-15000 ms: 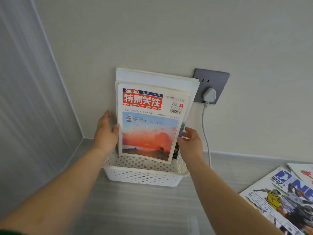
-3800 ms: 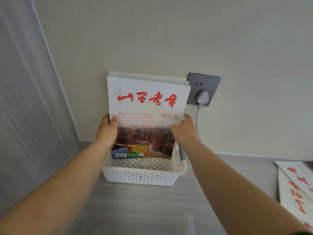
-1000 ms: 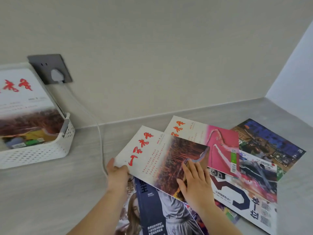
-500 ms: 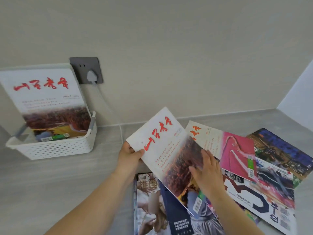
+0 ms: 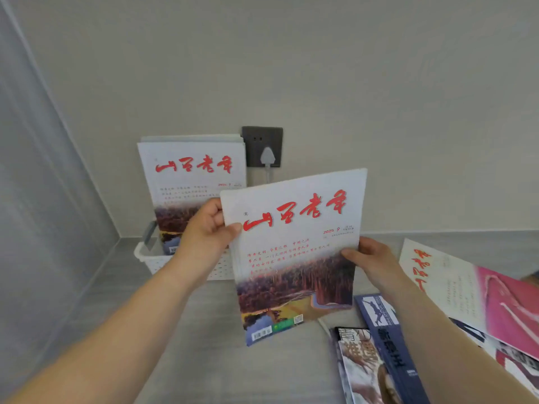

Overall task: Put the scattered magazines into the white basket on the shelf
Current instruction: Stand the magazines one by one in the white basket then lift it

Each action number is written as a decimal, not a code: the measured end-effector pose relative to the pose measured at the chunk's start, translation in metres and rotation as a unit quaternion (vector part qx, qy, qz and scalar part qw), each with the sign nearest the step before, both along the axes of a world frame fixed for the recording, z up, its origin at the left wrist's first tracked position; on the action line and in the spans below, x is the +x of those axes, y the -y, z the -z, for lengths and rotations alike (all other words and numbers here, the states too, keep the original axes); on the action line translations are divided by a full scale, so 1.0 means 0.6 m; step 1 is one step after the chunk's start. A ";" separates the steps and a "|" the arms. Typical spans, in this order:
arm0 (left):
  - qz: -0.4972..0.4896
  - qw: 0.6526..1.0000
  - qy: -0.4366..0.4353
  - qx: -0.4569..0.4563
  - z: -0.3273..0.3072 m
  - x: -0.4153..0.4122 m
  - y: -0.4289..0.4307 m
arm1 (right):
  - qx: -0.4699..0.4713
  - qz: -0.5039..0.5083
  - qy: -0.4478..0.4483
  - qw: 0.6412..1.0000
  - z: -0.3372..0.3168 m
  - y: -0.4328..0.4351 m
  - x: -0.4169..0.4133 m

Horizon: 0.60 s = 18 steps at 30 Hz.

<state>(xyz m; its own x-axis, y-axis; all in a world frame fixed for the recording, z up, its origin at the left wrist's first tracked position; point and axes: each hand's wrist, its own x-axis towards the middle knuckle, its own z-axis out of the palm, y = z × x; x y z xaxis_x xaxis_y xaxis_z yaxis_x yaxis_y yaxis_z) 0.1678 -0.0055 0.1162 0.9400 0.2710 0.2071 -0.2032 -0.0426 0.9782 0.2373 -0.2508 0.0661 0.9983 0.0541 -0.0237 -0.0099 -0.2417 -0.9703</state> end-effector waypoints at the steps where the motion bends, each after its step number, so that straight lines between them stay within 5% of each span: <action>1: -0.011 1.000 0.007 0.010 -0.010 0.003 -0.024 | -0.009 0.009 0.018 1.000 -0.004 -0.026 0.003; 11: -0.190 0.969 0.153 0.044 -0.115 0.080 -0.215 | -0.023 0.036 0.191 0.981 -0.098 -0.262 0.079; 18: -0.240 0.959 0.139 0.063 -0.102 0.126 -0.283 | -0.059 0.026 0.174 0.983 -0.082 -0.349 0.129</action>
<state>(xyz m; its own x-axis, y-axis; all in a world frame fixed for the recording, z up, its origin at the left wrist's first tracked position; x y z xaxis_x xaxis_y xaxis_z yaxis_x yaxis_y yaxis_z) 0.2435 0.1646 0.1773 0.6178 0.6146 0.4905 -0.3820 -0.3106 0.8704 0.3145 -0.0415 0.1153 0.9482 0.0195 0.3170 0.3024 -0.3606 -0.8823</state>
